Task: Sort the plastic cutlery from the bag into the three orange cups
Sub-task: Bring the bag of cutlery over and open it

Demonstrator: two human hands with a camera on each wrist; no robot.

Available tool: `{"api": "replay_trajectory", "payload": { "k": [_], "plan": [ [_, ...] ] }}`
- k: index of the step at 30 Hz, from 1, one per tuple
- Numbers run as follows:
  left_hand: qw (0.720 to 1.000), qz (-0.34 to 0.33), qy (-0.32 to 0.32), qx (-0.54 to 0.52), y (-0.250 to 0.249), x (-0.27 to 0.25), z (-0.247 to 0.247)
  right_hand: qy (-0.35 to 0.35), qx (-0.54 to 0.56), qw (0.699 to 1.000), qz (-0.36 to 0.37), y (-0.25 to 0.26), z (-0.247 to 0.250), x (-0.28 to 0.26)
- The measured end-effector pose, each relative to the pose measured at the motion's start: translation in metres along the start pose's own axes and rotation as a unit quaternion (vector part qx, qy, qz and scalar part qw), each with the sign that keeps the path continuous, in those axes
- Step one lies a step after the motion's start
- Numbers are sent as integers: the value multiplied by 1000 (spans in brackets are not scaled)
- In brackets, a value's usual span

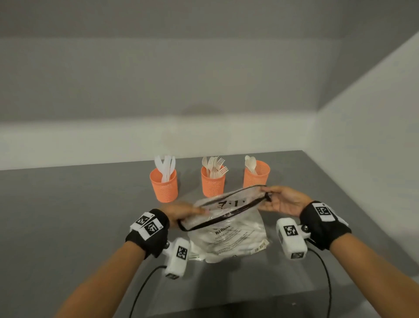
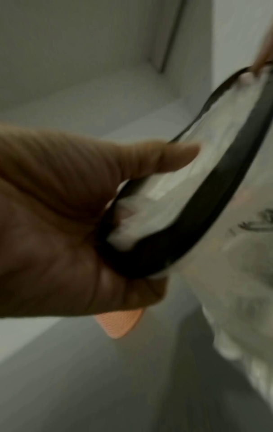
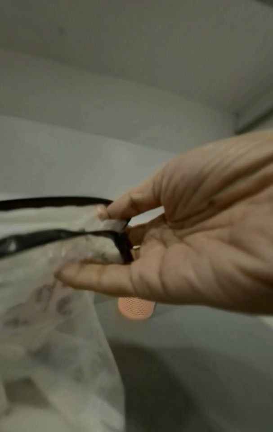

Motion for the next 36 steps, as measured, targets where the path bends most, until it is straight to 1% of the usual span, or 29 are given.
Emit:
{"api": "replay_trajectory", "payload": {
  "k": [1,2,3,4,6,7,9,10,12,13,14,15,16,18,19,20,21,23,24,25,26,27,28,30,32,33,34,35,36],
  "plan": [
    [999,6,27,35,2,-7,-6,4,25,1000,-2,2,-3,1],
    [998,9,35,51,7,-9,-9,6,41,999,-1,3,-7,2],
    [999,9,33,43,12,-9,-10,-8,61,998,1,2,-8,7],
    [999,15,44,8,16,-7,-11,-13,88,996,9,0,-11,11],
    [992,24,58,-113,20,-3,-13,-32,152,988,23,-5,-15,18],
    [983,29,49,-172,19,-4,-12,-23,182,982,38,-7,-18,19],
    [965,21,-5,-262,17,0,-5,-12,205,978,34,-13,-19,18],
    [955,10,-14,-295,17,2,-2,-5,177,984,25,-16,-20,15],
    [927,-1,-21,-375,15,5,5,-8,45,999,-14,-27,-17,13],
    [911,-3,-22,-412,14,8,7,-6,-33,999,-32,-34,-15,14],
    [899,-1,-22,-438,15,11,7,9,-112,992,-52,-42,-17,14],
    [893,2,-16,-450,10,7,1,24,-175,982,-73,-51,-17,16],
    [886,1,-20,-464,7,6,-3,26,-216,973,-80,-58,-16,17],
    [871,-9,-2,-492,7,11,-9,26,-226,971,-75,-62,-17,18],
    [871,-14,14,-490,7,13,-10,23,-191,979,-68,-61,-17,16],
    [883,-14,21,-469,9,15,-6,25,-120,991,-60,-60,-14,16],
    [901,-9,26,-434,10,14,-3,24,-36,998,-43,-57,-9,19],
    [956,-16,21,-294,16,12,5,39,100,994,-6,-46,-4,19],
    [975,-32,17,-217,20,13,10,39,140,989,4,-42,-2,21],
    [989,-51,18,-137,22,9,11,45,164,985,14,-40,-3,22],
    [996,-70,8,-54,28,14,16,43,180,982,20,-40,-5,25],
    [996,-87,-5,17,32,14,18,39,194,980,29,-42,-9,28],
    [993,-94,-25,70,38,15,21,30,196,980,36,-44,-12,33],
    [983,-116,-32,140,47,20,23,20,177,984,27,-47,-23,37],
    [984,-101,-45,138,48,18,21,17,200,979,23,-46,-31,34],
    [987,-100,-68,105,46,17,23,38,211,976,23,-47,-32,35],
    [991,-93,-92,37,46,17,26,74,218,973,9,-47,-37,33],
    [988,-73,-112,-77,47,18,27,105,201,974,-11,-49,-44,25],
    [971,-50,-129,-195,47,19,28,118,152,981,-27,-53,-45,24]
  ]
}}
Point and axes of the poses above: each hand's wrist, its own x-axis towards the middle knuckle, its own z-axis out of the back of the hand, y = z × x, the point moved 3 cm from there along x, towards the middle knuckle, and after that the axes turned 4 degrees about -z, right-handed, at the moved point
